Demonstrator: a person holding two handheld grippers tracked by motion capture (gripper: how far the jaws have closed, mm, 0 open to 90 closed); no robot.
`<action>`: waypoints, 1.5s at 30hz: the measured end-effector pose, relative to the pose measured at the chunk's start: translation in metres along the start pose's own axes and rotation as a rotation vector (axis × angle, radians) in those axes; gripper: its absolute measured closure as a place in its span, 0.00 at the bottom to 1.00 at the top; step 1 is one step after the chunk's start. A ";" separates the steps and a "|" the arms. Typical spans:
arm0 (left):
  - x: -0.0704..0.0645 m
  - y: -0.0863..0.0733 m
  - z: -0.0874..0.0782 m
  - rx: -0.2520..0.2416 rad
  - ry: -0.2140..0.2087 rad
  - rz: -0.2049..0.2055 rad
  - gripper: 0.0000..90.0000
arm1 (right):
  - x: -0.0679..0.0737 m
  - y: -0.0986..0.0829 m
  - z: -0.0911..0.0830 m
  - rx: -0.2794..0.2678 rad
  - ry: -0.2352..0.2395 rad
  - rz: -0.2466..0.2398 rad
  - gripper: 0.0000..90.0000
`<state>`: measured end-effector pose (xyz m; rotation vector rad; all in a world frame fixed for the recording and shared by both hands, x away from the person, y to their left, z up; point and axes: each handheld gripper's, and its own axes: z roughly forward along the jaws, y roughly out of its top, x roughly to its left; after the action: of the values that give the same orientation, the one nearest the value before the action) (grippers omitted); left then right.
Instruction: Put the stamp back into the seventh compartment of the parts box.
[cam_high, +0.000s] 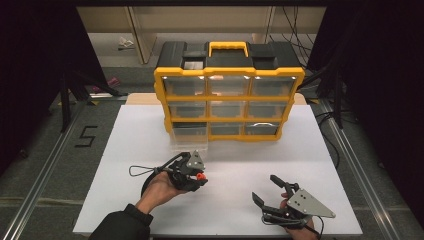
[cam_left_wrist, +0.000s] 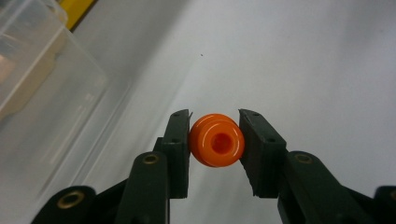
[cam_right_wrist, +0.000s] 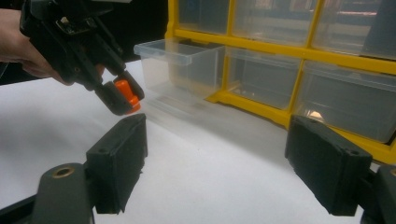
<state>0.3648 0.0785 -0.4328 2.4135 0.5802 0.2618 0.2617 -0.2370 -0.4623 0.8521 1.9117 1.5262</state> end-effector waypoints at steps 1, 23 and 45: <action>0.000 0.000 -0.001 -0.009 0.001 -0.002 0.72 | 0.000 0.000 0.000 0.000 0.000 0.000 0.24; 0.009 -0.002 -0.025 -0.263 0.102 -0.072 0.72 | 0.000 0.000 0.000 0.000 0.001 0.002 0.24; 0.020 -0.007 -0.044 -0.428 0.202 -0.192 0.72 | 0.000 0.000 0.001 0.001 -0.001 0.003 0.24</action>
<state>0.3662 0.1162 -0.4021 1.9188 0.7560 0.4969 0.2621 -0.2367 -0.4627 0.8563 1.9112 1.5266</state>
